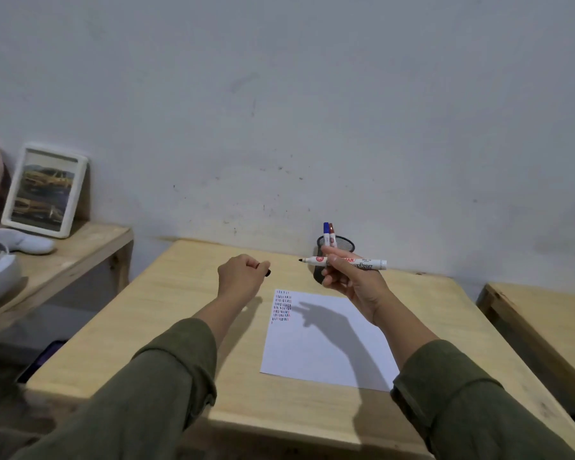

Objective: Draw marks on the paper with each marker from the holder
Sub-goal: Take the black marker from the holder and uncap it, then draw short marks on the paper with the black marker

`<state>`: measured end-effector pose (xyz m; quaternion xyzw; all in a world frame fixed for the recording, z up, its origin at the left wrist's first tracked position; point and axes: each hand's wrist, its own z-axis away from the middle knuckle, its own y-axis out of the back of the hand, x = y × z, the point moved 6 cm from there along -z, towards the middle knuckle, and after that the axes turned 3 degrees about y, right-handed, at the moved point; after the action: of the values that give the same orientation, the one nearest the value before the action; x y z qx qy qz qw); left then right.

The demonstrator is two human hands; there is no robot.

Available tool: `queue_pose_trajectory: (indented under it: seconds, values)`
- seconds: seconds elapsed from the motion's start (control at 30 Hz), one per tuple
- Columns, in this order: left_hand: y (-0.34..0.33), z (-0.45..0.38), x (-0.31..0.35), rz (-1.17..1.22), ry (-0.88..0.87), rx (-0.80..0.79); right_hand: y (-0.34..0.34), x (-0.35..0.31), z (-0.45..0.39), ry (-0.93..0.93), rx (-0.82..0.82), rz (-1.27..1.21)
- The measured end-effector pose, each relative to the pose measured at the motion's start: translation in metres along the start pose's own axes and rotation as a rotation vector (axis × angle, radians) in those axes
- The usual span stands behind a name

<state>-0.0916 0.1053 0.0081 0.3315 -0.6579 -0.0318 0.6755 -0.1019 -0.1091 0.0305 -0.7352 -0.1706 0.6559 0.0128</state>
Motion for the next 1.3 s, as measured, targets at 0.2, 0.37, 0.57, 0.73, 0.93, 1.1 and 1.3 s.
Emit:
queue_pose_trajectory:
  seconds: [0.2,0.37,0.57,0.73,0.93,1.1,1.3]
  values:
    - [-0.012,0.012,-0.044,-0.13,-0.009,-0.075,0.004,0.037,0.009,-0.072,0.062,-0.04]
    - [-0.021,0.016,-0.054,-0.183,-0.055,-0.093,0.005,0.049,0.013,-0.091,0.076,-0.039]
    - [-0.028,0.017,-0.071,-0.191,-0.055,-0.101,0.005,0.061,0.015,-0.131,0.092,0.0]
    - [-0.033,0.022,-0.078,-0.366,-0.104,-0.121,-0.001,0.075,0.018,-0.156,0.094,0.06]
    - [-0.034,0.031,-0.09,-0.441,-0.18,-0.15,-0.01,0.086,0.017,-0.164,0.121,0.212]
    - [-0.034,0.031,-0.092,-0.414,-0.194,-0.135,-0.015,0.096,0.015,-0.175,0.171,0.265]
    - [-0.034,0.03,-0.091,-0.412,-0.194,-0.126,-0.022,0.101,0.022,-0.185,0.18,0.19]
